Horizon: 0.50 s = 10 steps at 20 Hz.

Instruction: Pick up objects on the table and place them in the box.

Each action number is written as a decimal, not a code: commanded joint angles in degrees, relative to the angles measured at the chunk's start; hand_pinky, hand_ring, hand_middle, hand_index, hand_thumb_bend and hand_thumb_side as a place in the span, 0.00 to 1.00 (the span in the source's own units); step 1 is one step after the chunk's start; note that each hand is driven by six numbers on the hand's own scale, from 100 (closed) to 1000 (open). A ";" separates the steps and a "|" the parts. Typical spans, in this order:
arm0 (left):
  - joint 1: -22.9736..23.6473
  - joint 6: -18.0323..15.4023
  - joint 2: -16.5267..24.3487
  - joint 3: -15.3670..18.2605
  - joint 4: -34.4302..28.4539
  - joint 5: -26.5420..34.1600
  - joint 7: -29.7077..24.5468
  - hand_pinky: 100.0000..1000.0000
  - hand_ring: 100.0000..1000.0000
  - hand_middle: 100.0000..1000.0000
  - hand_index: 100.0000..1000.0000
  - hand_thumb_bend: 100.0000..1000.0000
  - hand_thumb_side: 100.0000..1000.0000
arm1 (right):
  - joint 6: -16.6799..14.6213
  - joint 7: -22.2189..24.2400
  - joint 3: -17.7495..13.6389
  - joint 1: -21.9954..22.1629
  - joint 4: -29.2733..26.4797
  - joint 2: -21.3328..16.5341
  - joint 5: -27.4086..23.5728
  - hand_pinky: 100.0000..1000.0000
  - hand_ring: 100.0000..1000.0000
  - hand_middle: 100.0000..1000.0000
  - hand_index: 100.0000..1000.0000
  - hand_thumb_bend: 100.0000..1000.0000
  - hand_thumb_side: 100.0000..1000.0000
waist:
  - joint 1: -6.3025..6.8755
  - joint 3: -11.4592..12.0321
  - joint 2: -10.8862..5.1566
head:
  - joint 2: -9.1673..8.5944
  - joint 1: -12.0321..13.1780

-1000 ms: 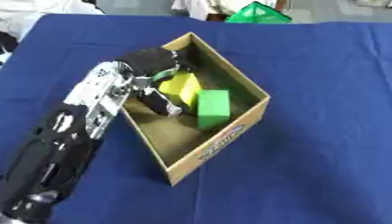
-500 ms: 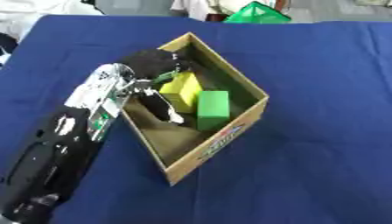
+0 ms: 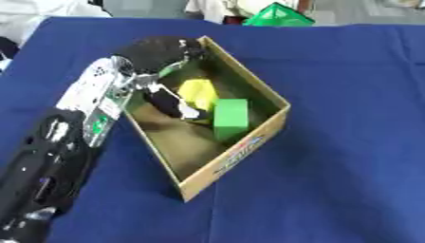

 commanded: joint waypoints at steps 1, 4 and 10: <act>-1.91 0.37 3.33 2.13 -4.94 3.09 1.56 0.71 0.78 0.73 0.90 0.46 0.51 | -0.07 -0.16 -0.32 -0.44 -1.61 -0.44 0.18 0.80 0.82 0.59 0.83 0.15 1.00 | 0.07 0.13 -1.66 | -0.07 -0.57; -1.91 1.53 5.77 4.49 -9.53 5.98 3.82 0.71 0.78 0.72 0.90 0.45 0.52 | -0.15 -0.32 -0.30 -0.57 -1.92 -0.38 0.56 0.80 0.82 0.60 0.83 0.15 1.00 | 0.24 0.42 -2.05 | 0.34 -1.34; 2.66 6.67 8.65 10.03 -18.92 11.81 9.56 0.69 0.75 0.68 0.90 0.41 0.54 | -0.33 -0.72 -0.27 -1.10 -2.28 -0.52 1.29 0.80 0.82 0.60 0.83 0.15 1.00 | 0.18 1.10 -2.22 | 0.87 -2.77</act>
